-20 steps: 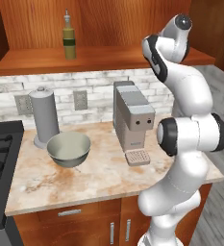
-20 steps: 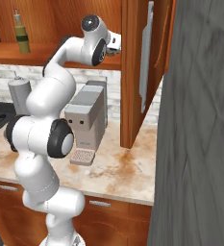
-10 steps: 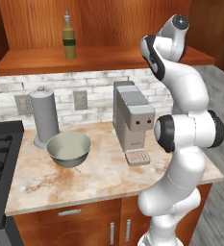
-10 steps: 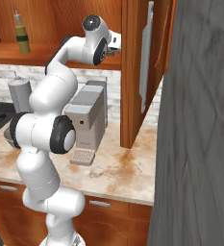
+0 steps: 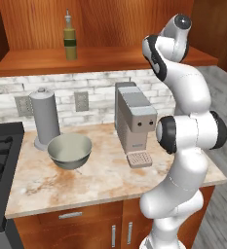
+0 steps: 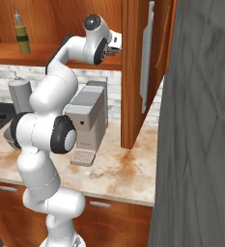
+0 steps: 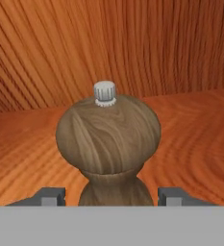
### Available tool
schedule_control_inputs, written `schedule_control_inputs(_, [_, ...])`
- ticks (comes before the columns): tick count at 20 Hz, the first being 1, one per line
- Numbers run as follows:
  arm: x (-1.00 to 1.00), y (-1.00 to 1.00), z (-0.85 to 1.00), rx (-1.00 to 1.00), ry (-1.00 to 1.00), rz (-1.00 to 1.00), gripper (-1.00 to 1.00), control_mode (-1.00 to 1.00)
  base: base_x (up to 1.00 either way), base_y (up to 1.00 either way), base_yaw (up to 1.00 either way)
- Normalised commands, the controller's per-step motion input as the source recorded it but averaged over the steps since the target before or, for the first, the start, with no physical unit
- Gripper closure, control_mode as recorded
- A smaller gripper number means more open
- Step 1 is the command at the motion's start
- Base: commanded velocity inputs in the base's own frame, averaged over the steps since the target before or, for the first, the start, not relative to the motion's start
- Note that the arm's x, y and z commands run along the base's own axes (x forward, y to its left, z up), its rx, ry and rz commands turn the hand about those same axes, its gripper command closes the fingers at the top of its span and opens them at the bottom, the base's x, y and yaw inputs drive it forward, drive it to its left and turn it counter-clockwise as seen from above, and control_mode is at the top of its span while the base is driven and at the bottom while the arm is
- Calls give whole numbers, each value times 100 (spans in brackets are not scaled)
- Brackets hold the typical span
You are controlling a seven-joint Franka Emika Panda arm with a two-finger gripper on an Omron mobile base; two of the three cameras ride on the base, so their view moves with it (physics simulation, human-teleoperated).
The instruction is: Retrieve the bottle and the shaker from the cabinet and place them next to the mixing bowl on the counter. Then add garlic from the fridge to the mixing bowl.
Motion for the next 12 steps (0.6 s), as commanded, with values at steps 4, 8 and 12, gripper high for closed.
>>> schedule_control_inputs(4, [0,0,0,0,0,0,100,-100,0,0,0])
schedule_control_inputs(8, [-38,0,0,0,0,0,100,-100,0,0,0])
schedule_control_inputs(12, [-94,1,0,0,-4,5,100,-100,0,0,0])
